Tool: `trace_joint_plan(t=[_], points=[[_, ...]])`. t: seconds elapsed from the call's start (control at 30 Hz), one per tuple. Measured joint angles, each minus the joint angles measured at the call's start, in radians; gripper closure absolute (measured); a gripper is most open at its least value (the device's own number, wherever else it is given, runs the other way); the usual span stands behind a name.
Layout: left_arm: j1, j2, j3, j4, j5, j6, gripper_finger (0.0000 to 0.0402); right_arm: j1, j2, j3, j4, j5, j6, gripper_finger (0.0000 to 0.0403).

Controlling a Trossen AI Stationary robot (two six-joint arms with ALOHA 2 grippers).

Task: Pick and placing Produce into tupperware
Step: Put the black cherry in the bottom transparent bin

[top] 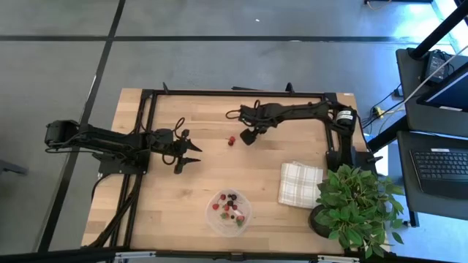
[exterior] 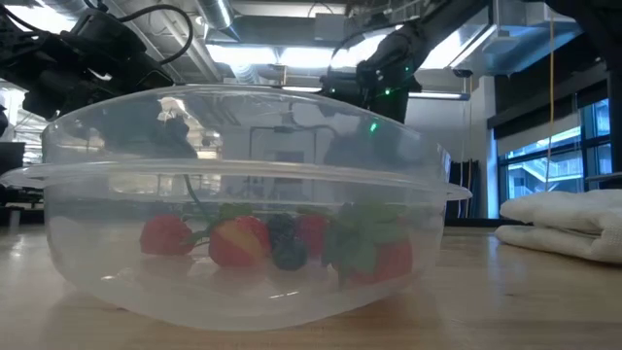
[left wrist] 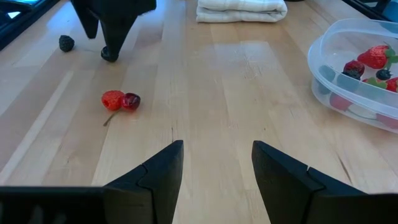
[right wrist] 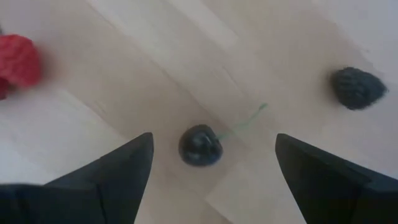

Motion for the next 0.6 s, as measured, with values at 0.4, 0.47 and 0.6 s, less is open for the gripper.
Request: trace_joint_plan(t=[0.4, 0.47, 0.6], points=[[0.000, 0.000, 0.000, 0.000, 0.000, 0.000, 0.0217, 0.000, 0.055, 0.001, 0.031, 0.000, -0.027, 0.0066], [0.000, 0.000, 0.000, 0.000, 0.000, 0.000, 0.0217, 0.000, 0.055, 0.001, 0.032, 0.001, -0.031, 0.0066], [0.000, 0.000, 0.000, 0.000, 0.000, 0.000, 0.0217, 0.000, 0.055, 0.001, 0.032, 0.001, -0.026, 0.0066]])
